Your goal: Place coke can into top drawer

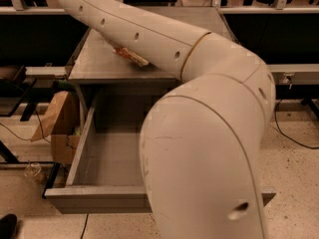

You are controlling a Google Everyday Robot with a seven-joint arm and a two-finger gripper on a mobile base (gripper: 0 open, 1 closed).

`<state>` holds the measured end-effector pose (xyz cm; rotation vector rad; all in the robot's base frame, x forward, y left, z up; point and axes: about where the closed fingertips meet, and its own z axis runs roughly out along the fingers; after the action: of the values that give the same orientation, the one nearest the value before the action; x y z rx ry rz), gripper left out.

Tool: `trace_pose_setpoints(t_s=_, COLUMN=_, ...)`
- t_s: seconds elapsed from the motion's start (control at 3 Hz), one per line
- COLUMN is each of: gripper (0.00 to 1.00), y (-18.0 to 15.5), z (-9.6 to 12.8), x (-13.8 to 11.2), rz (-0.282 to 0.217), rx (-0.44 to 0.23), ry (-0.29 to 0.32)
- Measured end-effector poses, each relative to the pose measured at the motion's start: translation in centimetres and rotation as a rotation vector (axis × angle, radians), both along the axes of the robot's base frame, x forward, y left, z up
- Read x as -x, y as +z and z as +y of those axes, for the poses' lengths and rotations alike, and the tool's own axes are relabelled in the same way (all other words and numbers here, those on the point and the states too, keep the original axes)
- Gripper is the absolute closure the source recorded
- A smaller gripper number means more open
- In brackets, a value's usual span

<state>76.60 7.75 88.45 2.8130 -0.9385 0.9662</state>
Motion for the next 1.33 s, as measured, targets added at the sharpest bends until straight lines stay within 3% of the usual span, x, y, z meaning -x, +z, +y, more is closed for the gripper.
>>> trace_pose_setpoints(t_s=0.33, gripper=0.94, y=2.5, z=-0.4, x=2.6, rz=-0.031, rx=-0.066, ry=0.056)
trace_pose_setpoints(t_s=0.67, gripper=1.00, y=3.4, z=-1.5, x=6.2, rz=0.018, rx=-0.130, ry=0.167)
trace_pose_setpoints(t_s=1.0, gripper=1.00, y=1.7, z=-2.9, x=10.4, rz=0.133, rx=-0.175, ry=0.306)
trace_pose_setpoints(t_s=1.33, gripper=1.00, y=-2.6, z=-3.3, x=14.6, rz=0.312, rx=-0.211, ry=0.448)
